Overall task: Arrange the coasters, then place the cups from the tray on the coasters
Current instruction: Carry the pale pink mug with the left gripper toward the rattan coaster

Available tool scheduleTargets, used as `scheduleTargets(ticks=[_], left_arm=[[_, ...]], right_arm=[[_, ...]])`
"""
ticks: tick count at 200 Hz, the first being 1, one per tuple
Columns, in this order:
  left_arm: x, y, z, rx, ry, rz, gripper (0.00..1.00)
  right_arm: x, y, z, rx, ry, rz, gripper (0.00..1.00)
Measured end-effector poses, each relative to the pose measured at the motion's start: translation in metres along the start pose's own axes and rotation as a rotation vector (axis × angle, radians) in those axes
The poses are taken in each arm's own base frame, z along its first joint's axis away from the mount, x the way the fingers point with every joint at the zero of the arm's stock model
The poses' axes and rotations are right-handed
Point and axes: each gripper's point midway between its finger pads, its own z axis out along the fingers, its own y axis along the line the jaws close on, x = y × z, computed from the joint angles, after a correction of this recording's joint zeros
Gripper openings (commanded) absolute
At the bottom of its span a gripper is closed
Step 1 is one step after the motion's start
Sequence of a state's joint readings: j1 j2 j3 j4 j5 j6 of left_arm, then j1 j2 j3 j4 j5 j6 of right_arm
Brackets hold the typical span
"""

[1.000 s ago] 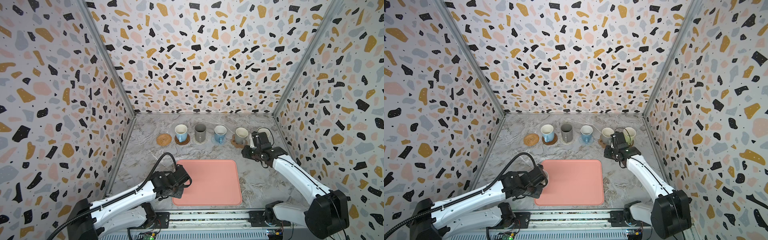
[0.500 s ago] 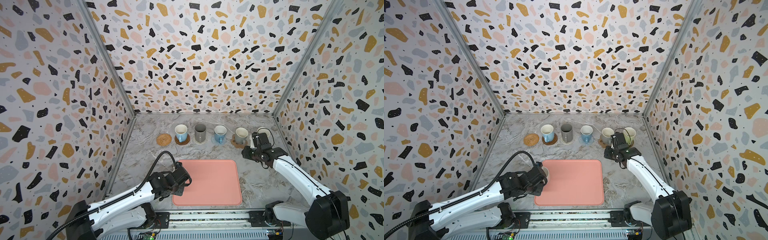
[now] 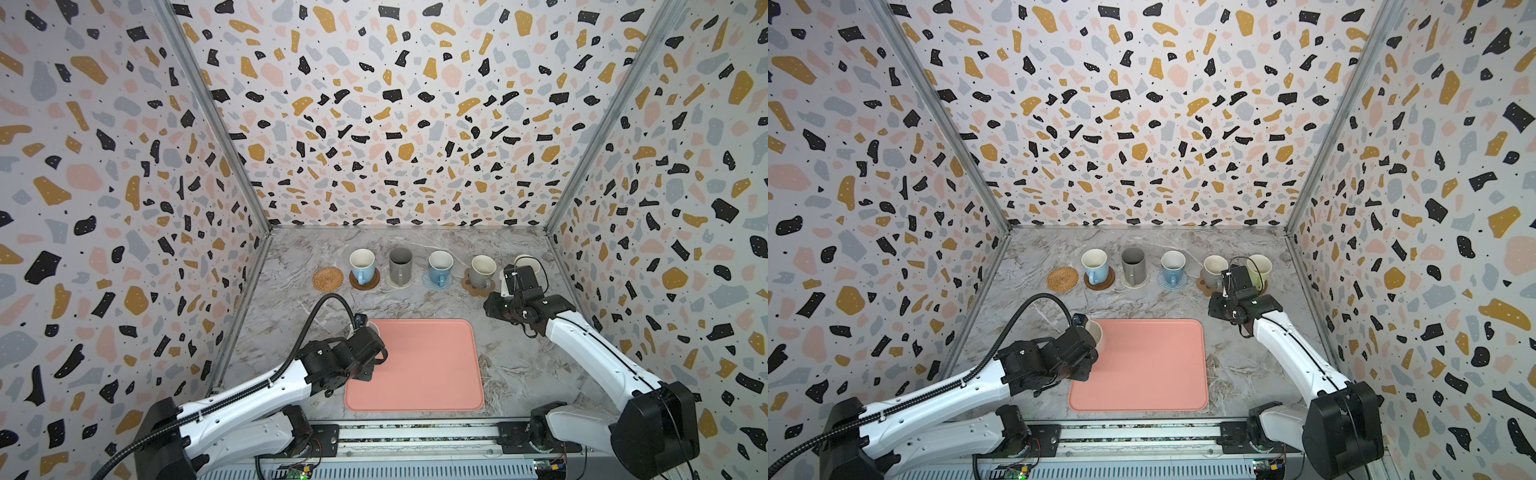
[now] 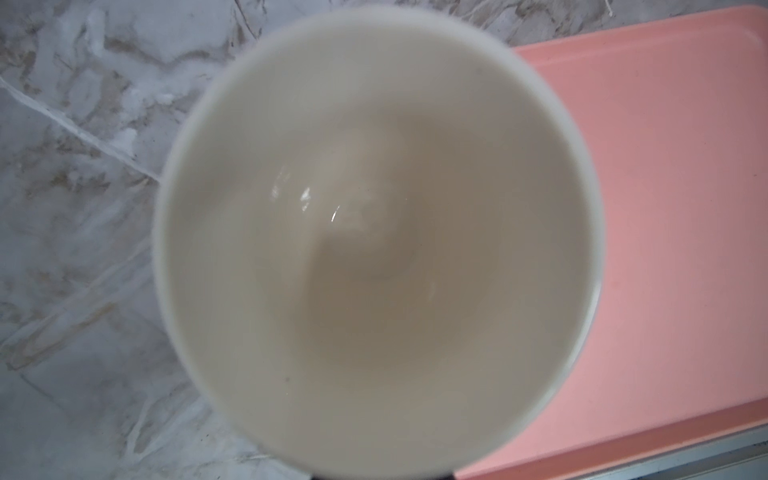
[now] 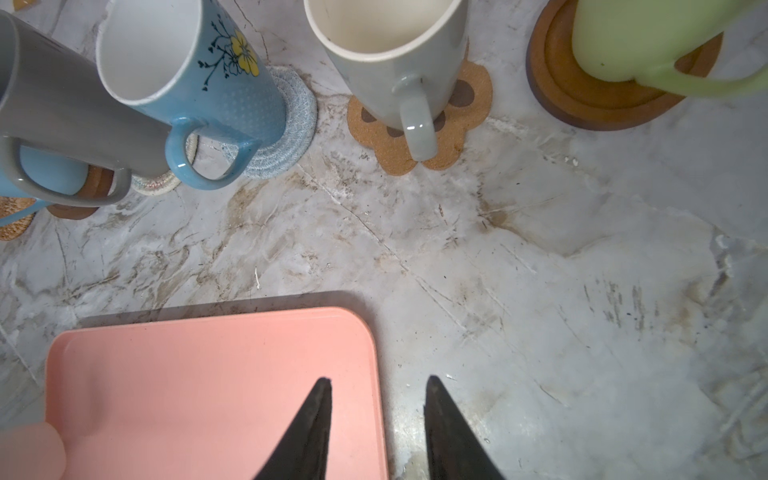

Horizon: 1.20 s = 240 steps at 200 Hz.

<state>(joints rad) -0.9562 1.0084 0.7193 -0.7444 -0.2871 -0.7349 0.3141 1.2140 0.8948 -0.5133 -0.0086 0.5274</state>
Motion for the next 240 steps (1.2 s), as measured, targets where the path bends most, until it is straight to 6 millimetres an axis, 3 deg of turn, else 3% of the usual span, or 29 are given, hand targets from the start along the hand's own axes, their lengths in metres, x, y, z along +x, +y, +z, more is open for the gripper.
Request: scheduleTargets(ticks=[48,77,133,240], left_arm=[[-0.013,-0.004,0.008,-0.025,-0.027,0.024,0.08],[-0.037,0.0,0.011,-0.045,-0.045,0.018,0.08],[-0.076,0.028,0.017,-0.09,-0.083,-0.054,0.08],[-0.112,0.085,0.032,-0.144,-0.059,-0.115,0.08]], right_arm=[[0.002,-0.002,0.0,0.01,0.007,0.008,0.39],[0.002,-0.004,0.0,0.018,0.007,0.013,0.39],[0.002,-0.006,-0.002,0.029,-0.001,0.029,0.39],[0.004,-0.01,-0.002,0.048,0.009,0.048,0.39]])
